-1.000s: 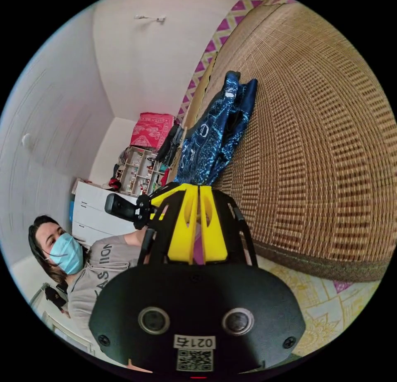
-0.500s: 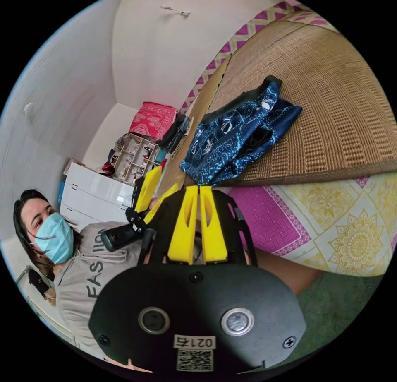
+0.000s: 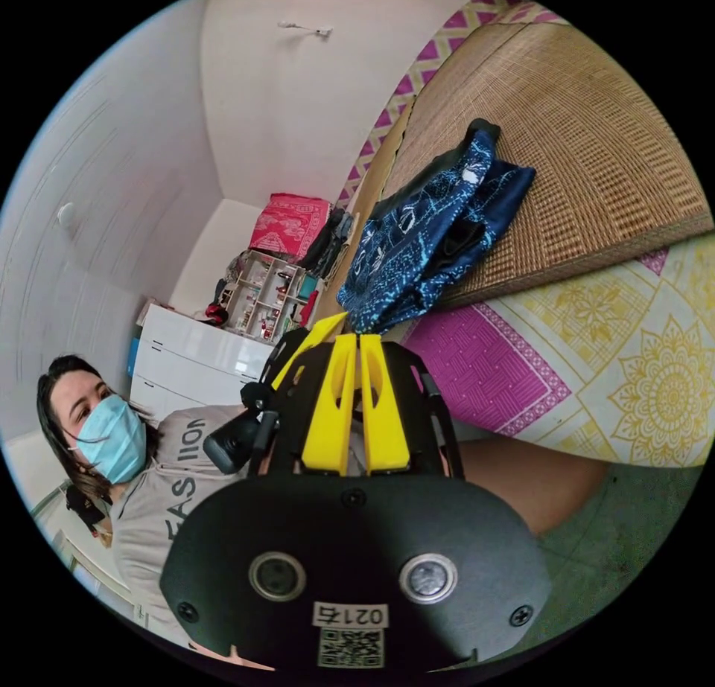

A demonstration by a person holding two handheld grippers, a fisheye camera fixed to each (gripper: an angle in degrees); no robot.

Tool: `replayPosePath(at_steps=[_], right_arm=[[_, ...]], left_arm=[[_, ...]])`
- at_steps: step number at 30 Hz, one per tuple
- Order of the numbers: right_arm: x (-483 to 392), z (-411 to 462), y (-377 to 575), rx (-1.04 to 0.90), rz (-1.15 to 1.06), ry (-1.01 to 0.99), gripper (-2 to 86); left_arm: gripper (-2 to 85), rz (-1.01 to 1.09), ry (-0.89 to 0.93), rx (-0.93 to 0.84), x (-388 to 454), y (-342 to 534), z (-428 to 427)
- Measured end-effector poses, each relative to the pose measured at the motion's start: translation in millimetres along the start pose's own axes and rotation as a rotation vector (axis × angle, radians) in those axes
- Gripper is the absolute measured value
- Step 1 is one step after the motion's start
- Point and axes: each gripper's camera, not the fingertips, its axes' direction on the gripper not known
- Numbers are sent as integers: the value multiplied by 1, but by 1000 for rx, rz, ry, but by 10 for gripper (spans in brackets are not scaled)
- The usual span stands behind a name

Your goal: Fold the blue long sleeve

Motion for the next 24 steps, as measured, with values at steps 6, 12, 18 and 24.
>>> replayPosePath(at_steps=[6,12,18,24], right_arm=[[-10,-6,-14,18,-23,-54,18],[-28,-84,-54,184,-124,57,88],[12,-90,-181,107,-8,147,126],[44,-70,-309,-55,167,137,126]], left_arm=[[9,-77,-20,2,-7,-10,28],[-7,-198,88,11,-18,14,36],[-8,-309,131,30,-34,37,49],[-8,-375,158,55,-36,68,69]])
